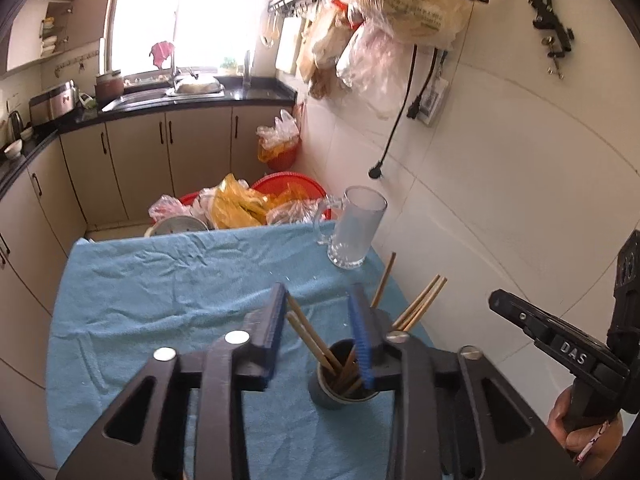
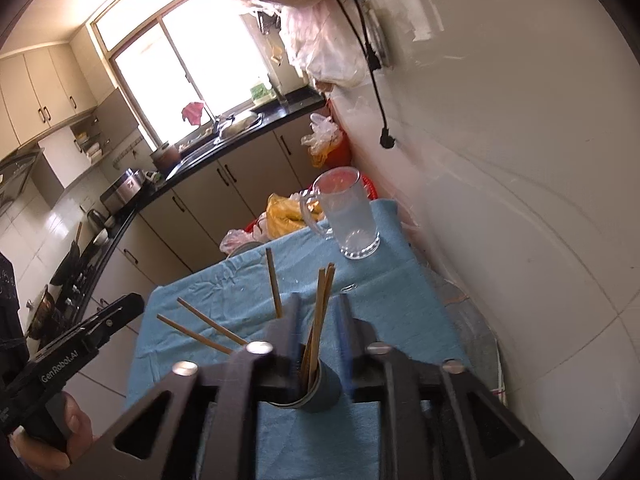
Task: Organize utensils
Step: 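Open the left tool to drop its chopstick into the cup while the right tool drops its own, then move both tools back over the remaining chopsticks on the towel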
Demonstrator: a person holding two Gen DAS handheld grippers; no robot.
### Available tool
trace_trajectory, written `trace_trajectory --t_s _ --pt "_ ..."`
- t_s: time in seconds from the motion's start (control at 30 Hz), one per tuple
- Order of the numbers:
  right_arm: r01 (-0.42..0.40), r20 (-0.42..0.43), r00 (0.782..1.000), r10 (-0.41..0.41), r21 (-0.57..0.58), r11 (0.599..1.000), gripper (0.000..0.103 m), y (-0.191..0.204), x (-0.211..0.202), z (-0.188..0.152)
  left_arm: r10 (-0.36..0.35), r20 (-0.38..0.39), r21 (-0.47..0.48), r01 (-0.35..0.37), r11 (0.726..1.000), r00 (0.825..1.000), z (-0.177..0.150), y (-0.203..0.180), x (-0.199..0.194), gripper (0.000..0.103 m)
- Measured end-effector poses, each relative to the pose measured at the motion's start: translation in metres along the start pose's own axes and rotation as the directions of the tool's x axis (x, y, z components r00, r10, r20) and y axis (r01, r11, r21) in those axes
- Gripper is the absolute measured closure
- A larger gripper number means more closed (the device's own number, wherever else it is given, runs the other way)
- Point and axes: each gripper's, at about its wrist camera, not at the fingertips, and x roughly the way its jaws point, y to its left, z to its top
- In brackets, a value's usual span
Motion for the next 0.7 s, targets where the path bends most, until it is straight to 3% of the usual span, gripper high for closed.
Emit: trace_trajectory --t_s 0.03,0.17,0.23,0.47,0.7 --pt "0.007 0.011 1.0 -0.007 -0.006 1.0 0.061 0.001 -0.005 -0.001 0.006 0.013 -0.004 -0.006 1.0 1.0 0.0 0.004 -0.006 0.068" --pt "0.026 0.011 1.0 -0.025 -0.036 0.999 0.051 0.007 -0.017 -0.013 0.019 0.024 -0.038 -0.018 0.999 1.0 -0.005 0.023 -0.021 0.068" --pt "0.035 -0.011 0.999 -0.035 -0.047 0.998 0.041 0.011 -0.018 -0.023 0.036 0.021 -0.057 -0.035 0.998 0.999 -0.011 0.036 -0.028 0.067" --pt "0.012 -0.125 0.992 -0.021 -0.071 0.997 0.035 0.026 0.0 -0.058 0.11 -0.032 -0.151 -0.114 0.982 0.993 -0.045 0.093 -0.042 0.067" --pt "-0.028 -0.255 0.967 -0.006 -0.126 0.992 0.035 0.056 0.028 -0.098 0.146 -0.126 -0.219 -0.171 0.961 0.981 -0.09 0.139 -0.045 0.067"
